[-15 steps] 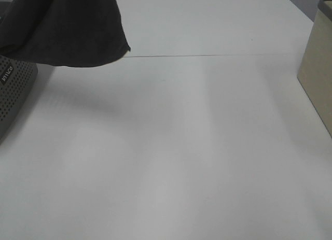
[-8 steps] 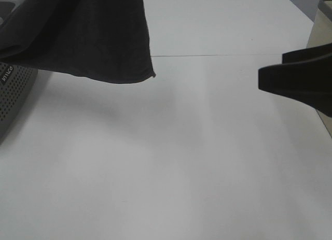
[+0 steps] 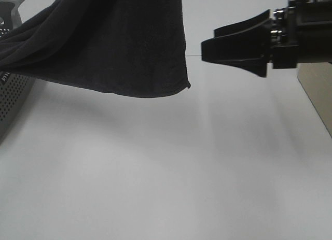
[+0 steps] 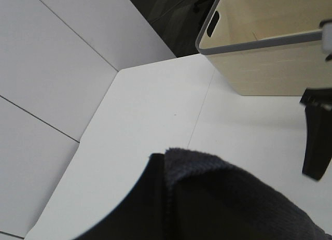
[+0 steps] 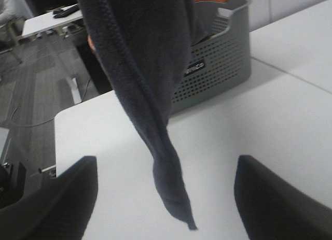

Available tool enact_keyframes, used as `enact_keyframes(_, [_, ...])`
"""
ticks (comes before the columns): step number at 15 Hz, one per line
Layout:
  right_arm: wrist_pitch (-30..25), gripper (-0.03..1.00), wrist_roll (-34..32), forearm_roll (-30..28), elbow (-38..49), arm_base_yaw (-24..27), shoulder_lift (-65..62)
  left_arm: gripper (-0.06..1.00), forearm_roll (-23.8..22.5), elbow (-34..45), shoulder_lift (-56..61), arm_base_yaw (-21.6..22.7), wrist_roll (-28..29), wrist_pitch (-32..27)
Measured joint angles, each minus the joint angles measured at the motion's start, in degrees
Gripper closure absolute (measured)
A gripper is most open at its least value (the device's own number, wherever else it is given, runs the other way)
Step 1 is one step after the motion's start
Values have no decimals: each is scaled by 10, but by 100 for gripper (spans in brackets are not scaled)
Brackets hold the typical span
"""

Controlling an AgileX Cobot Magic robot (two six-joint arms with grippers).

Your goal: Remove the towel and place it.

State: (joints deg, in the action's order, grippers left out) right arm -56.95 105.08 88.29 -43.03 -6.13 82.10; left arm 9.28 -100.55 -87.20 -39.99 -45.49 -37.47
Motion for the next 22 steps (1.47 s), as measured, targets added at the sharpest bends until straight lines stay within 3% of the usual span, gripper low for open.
enact_keyframes(4, [46,25,-1,-3,-65,-103,87,94,3,0,0,0,0,10])
enact_keyframes(7, [50,25,-14,-25,-69,-107,114,94,1,0,0,0,0,11])
enact_keyframes(9, [52,33,-19,-32,-69,-107,115,94,-1,0,0,0,-1,11])
enact_keyframes(10, [52,42,-20,-32,-69,-107,115,94,-2,0,0,0,-1,11])
enact_keyframes(13, [52,87,-44,-32,-69,-107,115,94,-2,0,0,0,-1,11])
enact_keyframes(14, [52,96,-50,-32,-69,-107,115,94,-2,0,0,0,-1,11])
enact_keyframes(18, [53,96,-95,-16,-69,-107,115,94,-2,0,0,0,-1,11])
enact_keyframes(22, [79,96,-202,-25,-70,-107,111,94,-5,0,0,0,-1,12])
